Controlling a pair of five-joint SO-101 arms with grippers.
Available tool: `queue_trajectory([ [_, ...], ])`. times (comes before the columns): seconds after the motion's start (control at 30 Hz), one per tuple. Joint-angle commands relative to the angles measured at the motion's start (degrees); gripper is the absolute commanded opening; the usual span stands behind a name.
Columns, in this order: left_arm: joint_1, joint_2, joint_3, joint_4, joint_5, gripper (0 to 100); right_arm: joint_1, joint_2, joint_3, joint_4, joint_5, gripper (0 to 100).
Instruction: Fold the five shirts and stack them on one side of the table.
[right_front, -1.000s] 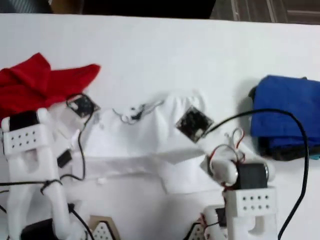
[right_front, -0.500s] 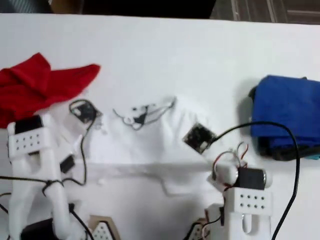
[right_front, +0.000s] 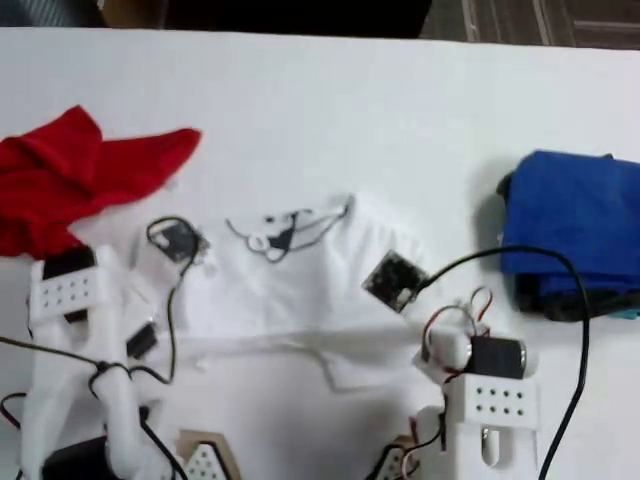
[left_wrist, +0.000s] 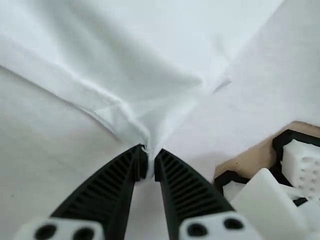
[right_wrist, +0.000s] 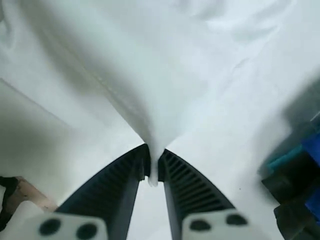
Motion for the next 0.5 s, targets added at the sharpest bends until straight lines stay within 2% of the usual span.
queue_trajectory([
  [0.0,-0.44,-1.32,-0.04,-0.44,-0.35,3,0.57,-0.92,0.97,-1.71,2.46,2.0],
  [0.27,-0.44,-1.32,1.1,-0.35,-0.35,3,0.92,3.91,7.47,-9.27,3.16,2.0],
  [0.47,-0.53,-1.32,1.98,-0.35,-0.44,3,0.92,8.22,7.38,-10.86,3.08,2.1],
])
